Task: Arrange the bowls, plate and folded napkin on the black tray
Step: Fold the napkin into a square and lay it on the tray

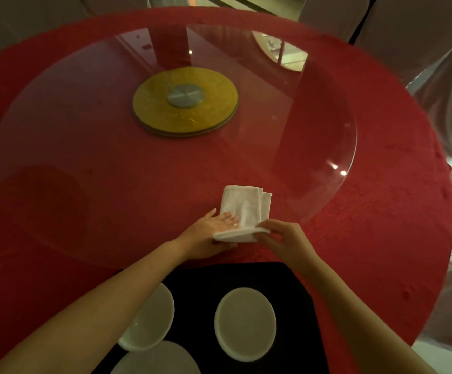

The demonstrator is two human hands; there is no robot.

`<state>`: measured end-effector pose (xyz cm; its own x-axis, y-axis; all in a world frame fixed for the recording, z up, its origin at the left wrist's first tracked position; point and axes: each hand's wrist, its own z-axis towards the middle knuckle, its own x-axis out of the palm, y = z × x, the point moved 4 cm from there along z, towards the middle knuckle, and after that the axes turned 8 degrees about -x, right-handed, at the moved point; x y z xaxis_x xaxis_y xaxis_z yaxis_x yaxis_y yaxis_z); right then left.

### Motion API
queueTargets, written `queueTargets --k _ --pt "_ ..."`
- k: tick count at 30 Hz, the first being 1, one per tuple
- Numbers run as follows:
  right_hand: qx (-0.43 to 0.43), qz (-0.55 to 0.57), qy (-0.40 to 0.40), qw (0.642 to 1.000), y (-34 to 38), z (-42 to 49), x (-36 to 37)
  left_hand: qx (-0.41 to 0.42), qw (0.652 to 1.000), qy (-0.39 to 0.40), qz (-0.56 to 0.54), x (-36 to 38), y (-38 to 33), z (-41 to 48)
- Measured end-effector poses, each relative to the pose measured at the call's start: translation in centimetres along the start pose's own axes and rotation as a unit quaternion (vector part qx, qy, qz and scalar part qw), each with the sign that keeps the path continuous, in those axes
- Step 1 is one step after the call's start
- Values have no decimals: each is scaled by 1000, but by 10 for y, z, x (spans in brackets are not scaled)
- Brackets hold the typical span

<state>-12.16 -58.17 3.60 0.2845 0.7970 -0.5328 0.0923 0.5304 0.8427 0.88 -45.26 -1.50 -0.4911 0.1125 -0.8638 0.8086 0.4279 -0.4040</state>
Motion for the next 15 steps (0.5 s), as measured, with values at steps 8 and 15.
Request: queueTargets --k 8,15 --pt "78 -15 -147 986 -22 70 0 -210 899 -170 -344 -35 16 20" --pt "143 -165 -172 961 -46 91 16 -340 877 -282 -190 -38 13 52"
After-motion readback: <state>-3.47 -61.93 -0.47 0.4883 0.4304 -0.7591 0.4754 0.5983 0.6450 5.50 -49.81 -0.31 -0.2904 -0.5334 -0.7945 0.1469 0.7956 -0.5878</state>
